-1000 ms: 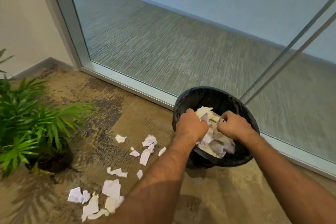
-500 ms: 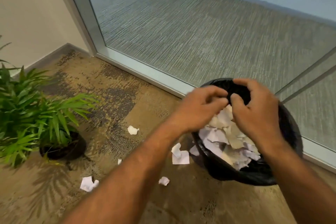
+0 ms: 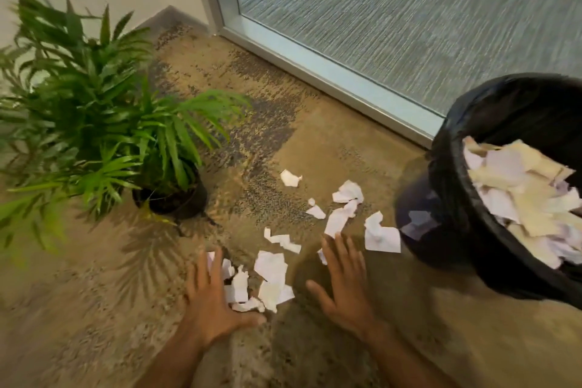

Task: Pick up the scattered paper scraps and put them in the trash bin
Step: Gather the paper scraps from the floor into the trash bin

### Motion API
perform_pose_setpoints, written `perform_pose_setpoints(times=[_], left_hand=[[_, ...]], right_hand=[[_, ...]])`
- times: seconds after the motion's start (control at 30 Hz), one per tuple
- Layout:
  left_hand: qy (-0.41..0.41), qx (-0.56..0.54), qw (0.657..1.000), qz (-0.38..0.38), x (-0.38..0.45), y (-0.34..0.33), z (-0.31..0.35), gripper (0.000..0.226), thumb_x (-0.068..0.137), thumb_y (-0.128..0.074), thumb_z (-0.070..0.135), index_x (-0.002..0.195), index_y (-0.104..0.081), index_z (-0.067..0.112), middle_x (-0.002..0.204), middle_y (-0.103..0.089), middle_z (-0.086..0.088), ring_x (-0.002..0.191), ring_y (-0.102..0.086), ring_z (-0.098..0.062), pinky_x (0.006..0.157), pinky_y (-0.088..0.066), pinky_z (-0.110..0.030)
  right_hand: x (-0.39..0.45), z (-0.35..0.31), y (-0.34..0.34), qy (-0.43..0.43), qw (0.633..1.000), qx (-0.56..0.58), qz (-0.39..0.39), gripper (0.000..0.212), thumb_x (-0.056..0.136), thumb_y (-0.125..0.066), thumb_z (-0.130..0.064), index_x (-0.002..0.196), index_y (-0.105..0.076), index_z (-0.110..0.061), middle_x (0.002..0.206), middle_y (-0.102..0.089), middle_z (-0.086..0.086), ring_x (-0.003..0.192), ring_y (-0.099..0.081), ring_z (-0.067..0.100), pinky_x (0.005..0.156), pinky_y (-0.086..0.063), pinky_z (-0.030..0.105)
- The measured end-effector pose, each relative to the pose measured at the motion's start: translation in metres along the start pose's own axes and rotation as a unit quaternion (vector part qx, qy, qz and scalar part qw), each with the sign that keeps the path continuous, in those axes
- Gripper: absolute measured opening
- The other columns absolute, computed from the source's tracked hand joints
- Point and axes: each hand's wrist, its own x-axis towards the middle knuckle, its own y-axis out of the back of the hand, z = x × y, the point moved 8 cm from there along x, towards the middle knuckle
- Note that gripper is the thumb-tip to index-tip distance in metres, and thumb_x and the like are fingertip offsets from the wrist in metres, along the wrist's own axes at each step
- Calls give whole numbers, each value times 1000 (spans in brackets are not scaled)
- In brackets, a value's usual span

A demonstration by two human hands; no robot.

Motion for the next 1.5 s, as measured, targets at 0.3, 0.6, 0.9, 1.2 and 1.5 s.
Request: perform_pose_setpoints(times=[0.3, 0.6, 0.9, 1.2, 1.5], left_hand=[[-91, 82, 987, 101, 13, -37, 23, 149, 41, -32, 108, 147, 33, 27, 156, 38, -1, 143, 35, -31, 116, 18, -54], [-160, 67, 964, 202, 12, -45, 30, 62, 86, -36, 75, 132, -52, 36, 149, -43, -1, 138, -25, -26, 109, -32, -54], [-160, 66, 947, 269, 14, -21, 33, 23, 77, -73, 17, 97, -62, 19, 100, -60, -1, 93, -40, -20, 74, -52, -40], [3, -421, 841, 340, 10, 20, -26, 27, 97, -48, -4, 100, -61, 19, 94, -64, -1, 70, -55, -12, 55, -42, -17], [-75, -101, 975, 182, -6, -7, -18, 51, 74, -66, 71, 94, -49, 28, 74, -63, 8, 60, -63, -4, 53, -46, -16]], right_hand=[[31, -60, -34, 231, 968, -88, -39, 105, 78, -49, -77, 156, -11, -18, 162, 3, 17, 149, 6, 37, 116, -11, 61], [51, -64, -50, 266, 957, -109, -48, 42, 95, -43, -49, 131, -50, -30, 157, -30, 5, 145, -20, 28, 113, -15, 48], [63, -65, -38, 183, 977, -38, 107, 13, 76, -47, -17, 89, -48, -16, 94, -52, 6, 87, -39, 22, 72, -31, 37], [78, -44, -7, 25, 968, 213, 129, 35, 72, -44, -3, 95, -70, -10, 88, -67, 9, 79, -57, 20, 65, -39, 27], [64, -1, 3, -216, 922, 284, 151, 38, 78, -77, -19, 57, -45, -18, 52, -44, -5, 48, -35, 8, 45, -31, 22]])
